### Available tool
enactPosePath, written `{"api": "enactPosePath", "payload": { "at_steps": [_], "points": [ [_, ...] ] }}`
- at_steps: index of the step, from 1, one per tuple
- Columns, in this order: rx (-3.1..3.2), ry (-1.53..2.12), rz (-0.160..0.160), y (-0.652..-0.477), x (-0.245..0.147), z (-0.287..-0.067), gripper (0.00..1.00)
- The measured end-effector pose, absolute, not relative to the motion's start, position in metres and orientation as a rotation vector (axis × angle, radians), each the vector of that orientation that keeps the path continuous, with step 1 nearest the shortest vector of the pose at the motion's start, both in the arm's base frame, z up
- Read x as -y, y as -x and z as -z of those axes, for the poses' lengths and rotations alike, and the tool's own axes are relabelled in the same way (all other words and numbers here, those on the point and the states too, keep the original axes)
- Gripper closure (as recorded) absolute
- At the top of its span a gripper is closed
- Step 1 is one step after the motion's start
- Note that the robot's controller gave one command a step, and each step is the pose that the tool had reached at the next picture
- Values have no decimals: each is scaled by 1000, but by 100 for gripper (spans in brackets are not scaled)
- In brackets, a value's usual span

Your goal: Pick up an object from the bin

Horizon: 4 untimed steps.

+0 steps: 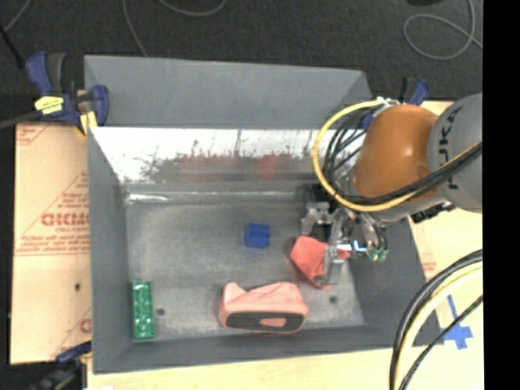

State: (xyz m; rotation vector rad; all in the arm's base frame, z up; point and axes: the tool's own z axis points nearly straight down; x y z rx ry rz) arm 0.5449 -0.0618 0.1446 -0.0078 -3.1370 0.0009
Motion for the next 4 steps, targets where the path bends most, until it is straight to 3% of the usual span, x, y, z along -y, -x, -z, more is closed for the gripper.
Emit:
{"api": "enactPosePath", "payload": {
  "at_steps": [1,2,3,4],
  "points": [
    [3145,5,-2,-547,62,-149,0],
    [3144,136,-1,-548,87,-97,0],
    [3140,215,8,-552,90,-70,0],
    [3142,189,6,-552,91,-71,0]
  ]
}}
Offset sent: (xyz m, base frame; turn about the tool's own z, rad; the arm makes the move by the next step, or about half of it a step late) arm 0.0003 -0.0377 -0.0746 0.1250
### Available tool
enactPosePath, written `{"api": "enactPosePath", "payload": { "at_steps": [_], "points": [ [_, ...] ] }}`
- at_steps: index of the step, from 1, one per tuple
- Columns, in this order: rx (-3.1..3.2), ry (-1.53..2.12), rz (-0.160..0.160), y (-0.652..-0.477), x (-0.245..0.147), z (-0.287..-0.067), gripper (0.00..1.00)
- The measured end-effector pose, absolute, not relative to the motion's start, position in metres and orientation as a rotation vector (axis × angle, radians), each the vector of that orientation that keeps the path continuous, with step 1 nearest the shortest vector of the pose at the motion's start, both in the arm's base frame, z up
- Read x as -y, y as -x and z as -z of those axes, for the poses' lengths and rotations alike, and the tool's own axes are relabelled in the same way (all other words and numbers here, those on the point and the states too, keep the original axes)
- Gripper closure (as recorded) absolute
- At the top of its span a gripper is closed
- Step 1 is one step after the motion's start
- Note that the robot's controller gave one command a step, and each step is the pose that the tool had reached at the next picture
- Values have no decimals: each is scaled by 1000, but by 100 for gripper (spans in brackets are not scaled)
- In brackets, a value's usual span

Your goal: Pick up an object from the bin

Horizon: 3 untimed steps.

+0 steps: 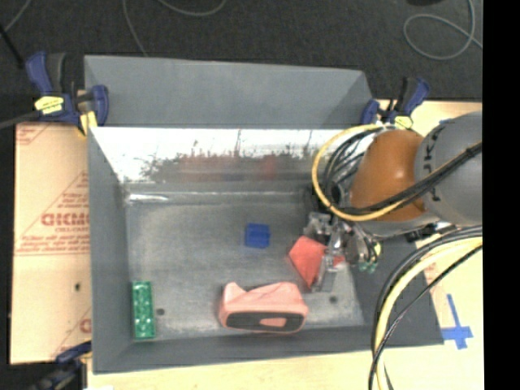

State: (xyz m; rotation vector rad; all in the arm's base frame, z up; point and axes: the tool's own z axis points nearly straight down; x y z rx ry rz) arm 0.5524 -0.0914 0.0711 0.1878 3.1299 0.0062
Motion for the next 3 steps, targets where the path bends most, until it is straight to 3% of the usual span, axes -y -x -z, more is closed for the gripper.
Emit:
{"api": "enactPosePath", "payload": {
  "at_steps": [1,2,3],
  "points": [
    [-3127,-207,-9,-553,90,-71,0],
    [-3127,-201,-6,-553,89,-72,100],
    [-3127,-200,-6,-553,89,-72,100]
  ]
}}
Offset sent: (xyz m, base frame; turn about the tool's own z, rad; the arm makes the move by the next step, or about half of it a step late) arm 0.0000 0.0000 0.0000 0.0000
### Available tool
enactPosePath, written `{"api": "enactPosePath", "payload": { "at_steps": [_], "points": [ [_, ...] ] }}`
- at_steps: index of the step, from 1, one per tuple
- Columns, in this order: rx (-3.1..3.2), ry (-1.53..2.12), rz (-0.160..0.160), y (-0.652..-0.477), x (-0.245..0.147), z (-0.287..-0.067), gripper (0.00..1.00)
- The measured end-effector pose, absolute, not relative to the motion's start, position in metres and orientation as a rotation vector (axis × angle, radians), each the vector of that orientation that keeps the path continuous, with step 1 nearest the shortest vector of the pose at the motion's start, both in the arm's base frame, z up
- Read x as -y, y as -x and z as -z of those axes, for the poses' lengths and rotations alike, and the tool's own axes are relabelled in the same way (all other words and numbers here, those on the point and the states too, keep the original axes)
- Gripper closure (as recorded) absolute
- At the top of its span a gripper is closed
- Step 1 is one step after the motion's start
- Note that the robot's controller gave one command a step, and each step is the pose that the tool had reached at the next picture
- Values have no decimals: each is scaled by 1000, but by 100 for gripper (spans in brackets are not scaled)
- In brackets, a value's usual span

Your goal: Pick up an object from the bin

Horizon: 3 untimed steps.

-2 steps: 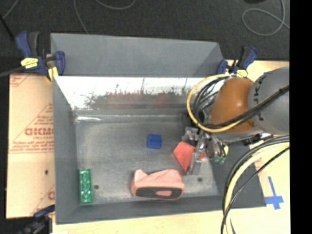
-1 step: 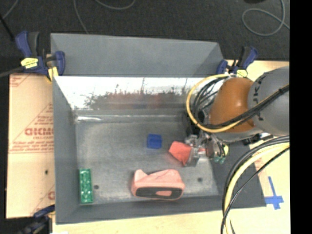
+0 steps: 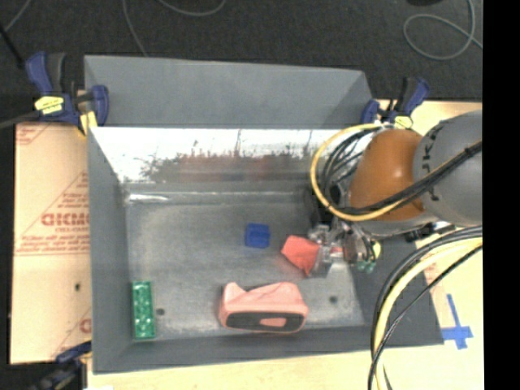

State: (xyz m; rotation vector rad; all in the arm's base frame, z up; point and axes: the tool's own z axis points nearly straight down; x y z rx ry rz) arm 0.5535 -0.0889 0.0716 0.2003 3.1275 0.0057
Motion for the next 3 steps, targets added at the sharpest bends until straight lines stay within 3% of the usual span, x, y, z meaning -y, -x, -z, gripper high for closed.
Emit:
{"api": "enactPosePath", "payload": {
  "at_steps": [1,3],
  "points": [
    [-3130,-200,-6,-552,89,-76,100],
    [-3127,-198,-5,-553,89,-115,100]
  ]
}}
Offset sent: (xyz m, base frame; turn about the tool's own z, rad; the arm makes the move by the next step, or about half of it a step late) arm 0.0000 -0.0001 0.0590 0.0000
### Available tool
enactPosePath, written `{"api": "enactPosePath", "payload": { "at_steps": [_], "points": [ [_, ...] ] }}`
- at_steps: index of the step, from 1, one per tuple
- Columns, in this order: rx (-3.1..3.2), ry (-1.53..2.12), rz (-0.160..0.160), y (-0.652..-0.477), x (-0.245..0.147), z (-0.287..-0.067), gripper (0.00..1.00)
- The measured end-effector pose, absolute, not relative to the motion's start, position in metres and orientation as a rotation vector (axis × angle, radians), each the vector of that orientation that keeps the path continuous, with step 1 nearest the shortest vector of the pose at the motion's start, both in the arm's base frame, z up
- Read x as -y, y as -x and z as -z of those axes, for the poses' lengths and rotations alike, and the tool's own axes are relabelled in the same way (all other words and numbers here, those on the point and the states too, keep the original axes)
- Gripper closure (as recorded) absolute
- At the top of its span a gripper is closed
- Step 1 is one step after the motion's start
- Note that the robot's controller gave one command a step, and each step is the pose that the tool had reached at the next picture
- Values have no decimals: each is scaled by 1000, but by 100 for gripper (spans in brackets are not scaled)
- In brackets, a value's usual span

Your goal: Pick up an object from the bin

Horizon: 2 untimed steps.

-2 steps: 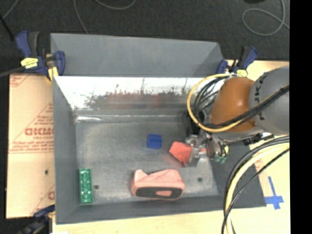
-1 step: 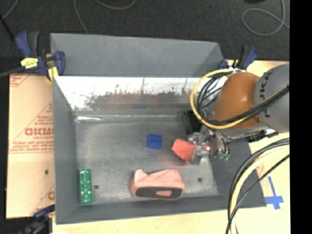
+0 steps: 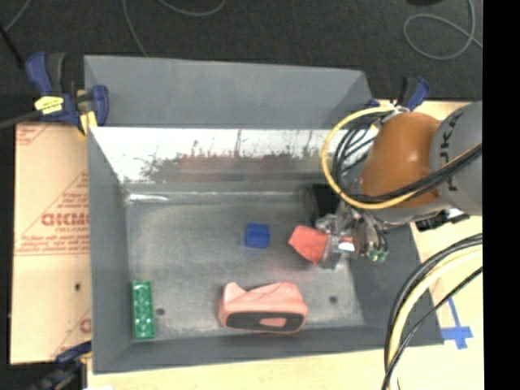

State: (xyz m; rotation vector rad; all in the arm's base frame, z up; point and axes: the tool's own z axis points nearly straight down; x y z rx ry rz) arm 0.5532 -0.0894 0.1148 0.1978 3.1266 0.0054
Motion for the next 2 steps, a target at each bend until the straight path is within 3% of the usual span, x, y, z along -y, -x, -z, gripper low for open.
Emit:
{"api": "enactPosePath", "payload": {
  "at_steps": [2],
  "points": [
    [-3123,-196,-5,-554,90,-129,100]
  ]
}}
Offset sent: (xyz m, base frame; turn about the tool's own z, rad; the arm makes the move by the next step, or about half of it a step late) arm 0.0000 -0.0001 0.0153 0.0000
